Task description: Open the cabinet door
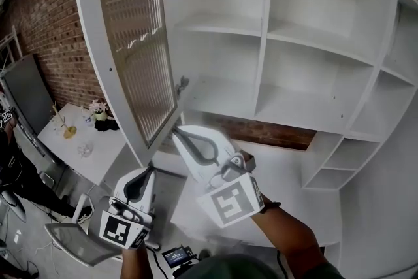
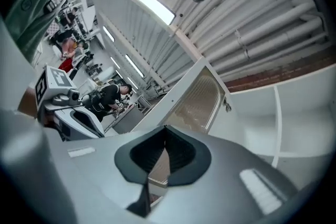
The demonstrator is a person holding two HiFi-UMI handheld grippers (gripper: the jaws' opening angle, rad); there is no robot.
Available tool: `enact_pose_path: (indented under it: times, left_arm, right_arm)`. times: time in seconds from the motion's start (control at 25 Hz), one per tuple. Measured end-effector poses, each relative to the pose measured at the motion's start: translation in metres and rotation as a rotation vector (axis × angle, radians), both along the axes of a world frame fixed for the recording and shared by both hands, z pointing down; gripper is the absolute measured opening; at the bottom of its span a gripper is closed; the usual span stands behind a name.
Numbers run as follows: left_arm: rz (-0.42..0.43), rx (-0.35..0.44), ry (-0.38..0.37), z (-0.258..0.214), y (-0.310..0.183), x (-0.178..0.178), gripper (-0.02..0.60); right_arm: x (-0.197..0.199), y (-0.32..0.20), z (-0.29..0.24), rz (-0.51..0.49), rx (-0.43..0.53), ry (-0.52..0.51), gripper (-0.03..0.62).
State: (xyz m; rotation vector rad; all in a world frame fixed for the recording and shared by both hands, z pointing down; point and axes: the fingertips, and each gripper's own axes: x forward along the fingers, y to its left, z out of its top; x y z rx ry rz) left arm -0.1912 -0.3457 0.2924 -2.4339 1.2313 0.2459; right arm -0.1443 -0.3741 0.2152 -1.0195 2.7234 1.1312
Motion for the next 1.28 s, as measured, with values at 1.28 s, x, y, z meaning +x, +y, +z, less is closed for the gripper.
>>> enact_pose_path:
  times: [1.28]
  left_arm:
    - [-0.071, -0.031, -0.049, 0.008, 0.026, 0.012, 0.002]
  right_arm:
    - [0.118, 0.027, 0.071, 0.004, -0.365, -0.169, 0.005]
